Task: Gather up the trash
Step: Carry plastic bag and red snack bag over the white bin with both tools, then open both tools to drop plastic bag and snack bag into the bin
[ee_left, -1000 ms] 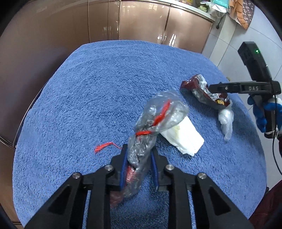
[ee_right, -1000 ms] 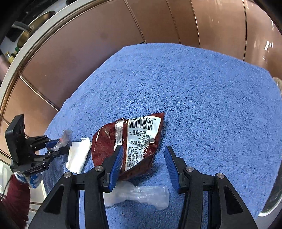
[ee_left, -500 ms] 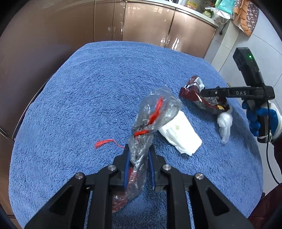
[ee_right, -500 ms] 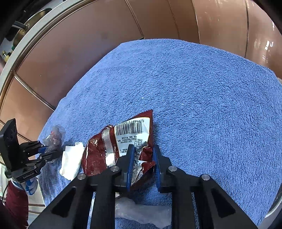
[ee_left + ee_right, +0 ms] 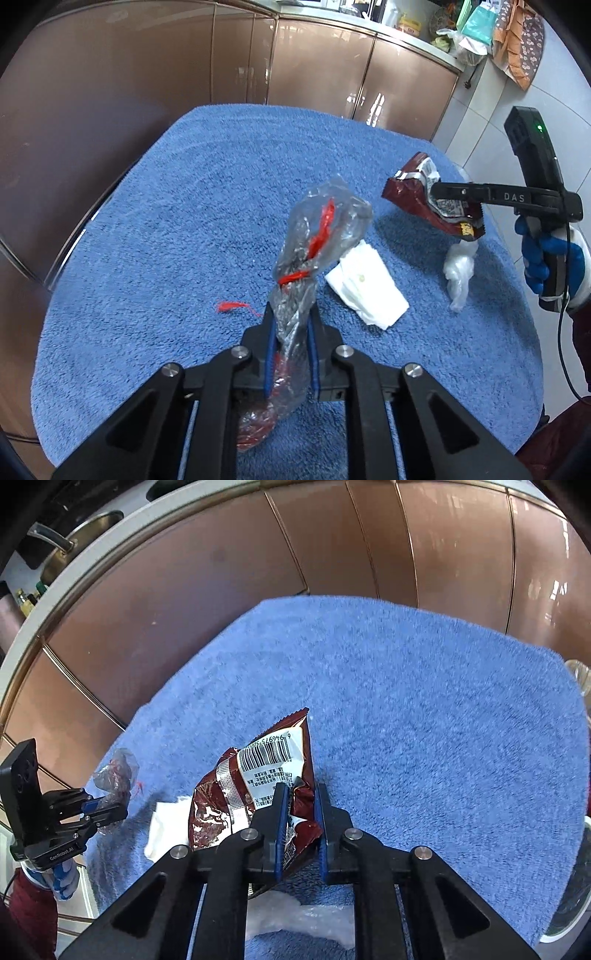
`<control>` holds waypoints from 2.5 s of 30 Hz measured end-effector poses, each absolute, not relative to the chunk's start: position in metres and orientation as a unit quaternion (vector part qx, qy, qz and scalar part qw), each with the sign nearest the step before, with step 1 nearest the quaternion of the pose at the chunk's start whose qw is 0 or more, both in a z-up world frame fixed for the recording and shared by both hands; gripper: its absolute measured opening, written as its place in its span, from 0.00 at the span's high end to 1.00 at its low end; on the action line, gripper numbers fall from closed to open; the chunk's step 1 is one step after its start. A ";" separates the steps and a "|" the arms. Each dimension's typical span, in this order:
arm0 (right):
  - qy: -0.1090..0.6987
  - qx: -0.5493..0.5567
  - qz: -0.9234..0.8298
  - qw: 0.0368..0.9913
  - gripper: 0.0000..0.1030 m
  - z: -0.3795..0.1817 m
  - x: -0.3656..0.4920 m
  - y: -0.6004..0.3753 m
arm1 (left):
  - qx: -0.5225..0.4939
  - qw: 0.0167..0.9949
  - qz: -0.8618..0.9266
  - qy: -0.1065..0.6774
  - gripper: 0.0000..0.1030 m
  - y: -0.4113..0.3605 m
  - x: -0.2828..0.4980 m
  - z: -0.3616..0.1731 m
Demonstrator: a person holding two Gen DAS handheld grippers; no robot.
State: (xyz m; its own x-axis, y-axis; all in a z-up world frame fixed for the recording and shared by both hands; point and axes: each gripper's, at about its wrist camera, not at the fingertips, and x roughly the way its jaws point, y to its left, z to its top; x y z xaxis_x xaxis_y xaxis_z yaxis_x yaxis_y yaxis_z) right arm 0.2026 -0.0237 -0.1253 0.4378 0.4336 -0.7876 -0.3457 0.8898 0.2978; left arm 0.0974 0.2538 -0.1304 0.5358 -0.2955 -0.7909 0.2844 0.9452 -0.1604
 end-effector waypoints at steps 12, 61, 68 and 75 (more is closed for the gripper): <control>0.418 0.055 0.217 0.881 0.87 -0.062 0.157 -0.067 | -0.010 0.896 -0.161 0.413 0.87 0.237 0.074 -0.078; 0.477 0.132 -0.194 0.847 0.73 -0.228 0.145 -0.496 | 0.097 0.734 -0.373 0.559 0.67 -0.363 0.215 -0.189; 0.479 0.143 -0.200 0.843 0.63 -0.233 0.141 -0.499 | 0.056 0.738 -0.376 0.557 0.62 -0.355 0.220 -0.182; 0.454 0.149 -0.194 0.857 0.63 -0.203 0.124 -0.479 | 0.030 0.773 -0.366 0.517 0.62 -0.316 0.204 -0.139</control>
